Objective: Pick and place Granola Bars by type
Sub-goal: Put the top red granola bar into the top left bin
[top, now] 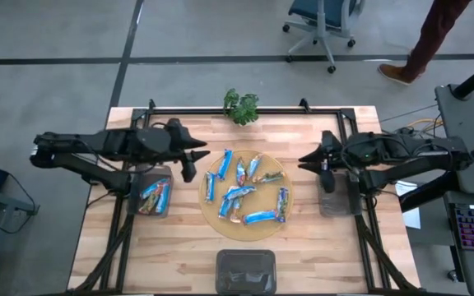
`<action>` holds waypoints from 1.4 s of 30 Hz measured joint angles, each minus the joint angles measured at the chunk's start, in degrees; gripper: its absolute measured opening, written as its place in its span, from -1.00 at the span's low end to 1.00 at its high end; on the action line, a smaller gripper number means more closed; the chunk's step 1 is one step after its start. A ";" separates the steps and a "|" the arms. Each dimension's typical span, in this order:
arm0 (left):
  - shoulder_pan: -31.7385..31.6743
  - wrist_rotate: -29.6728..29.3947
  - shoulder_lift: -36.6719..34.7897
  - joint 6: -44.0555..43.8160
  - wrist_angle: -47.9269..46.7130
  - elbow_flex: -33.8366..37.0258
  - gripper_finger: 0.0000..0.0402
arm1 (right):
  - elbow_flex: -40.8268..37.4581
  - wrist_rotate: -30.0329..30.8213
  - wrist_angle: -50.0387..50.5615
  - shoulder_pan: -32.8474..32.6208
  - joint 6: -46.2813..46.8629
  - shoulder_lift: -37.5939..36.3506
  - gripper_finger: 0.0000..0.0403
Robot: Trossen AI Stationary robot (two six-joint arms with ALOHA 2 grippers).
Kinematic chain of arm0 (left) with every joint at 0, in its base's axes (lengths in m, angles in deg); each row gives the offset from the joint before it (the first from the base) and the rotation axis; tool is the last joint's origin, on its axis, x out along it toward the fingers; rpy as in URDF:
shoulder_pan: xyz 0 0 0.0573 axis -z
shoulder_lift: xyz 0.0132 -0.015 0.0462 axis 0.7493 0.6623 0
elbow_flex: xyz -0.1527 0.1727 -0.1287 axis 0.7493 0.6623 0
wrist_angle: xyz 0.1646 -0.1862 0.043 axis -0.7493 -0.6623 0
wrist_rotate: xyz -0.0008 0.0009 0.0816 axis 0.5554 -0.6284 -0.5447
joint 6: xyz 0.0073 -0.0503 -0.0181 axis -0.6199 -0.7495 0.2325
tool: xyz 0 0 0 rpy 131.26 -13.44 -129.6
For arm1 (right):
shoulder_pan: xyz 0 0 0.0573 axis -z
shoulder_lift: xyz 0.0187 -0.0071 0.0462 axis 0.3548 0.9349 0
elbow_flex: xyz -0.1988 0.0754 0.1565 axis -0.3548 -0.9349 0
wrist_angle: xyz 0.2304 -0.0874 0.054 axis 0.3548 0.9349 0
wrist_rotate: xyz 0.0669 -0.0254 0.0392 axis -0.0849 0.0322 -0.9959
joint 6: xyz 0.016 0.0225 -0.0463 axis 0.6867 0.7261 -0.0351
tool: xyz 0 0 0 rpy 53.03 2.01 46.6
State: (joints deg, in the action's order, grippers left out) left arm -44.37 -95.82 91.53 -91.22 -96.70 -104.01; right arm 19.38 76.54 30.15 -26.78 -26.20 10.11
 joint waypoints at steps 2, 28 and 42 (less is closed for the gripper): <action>-0.43 0.26 1.04 0.63 0.42 0.00 -0.48 | -1.90 0.40 -0.09 0.00 0.12 -2.86 -0.71; -9.62 14.97 16.90 0.87 7.46 -8.44 -0.51 | -6.03 1.43 2.32 0.00 0.97 -15.59 -0.96; -11.91 15.52 26.63 2.94 -1.98 -18.60 -0.16 | -6.03 1.27 2.72 0.00 0.77 -15.59 -0.96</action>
State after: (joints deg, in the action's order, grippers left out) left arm -56.28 -80.30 118.17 -88.28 -98.67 -122.60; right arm 13.36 77.81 32.87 -26.78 -25.43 -5.48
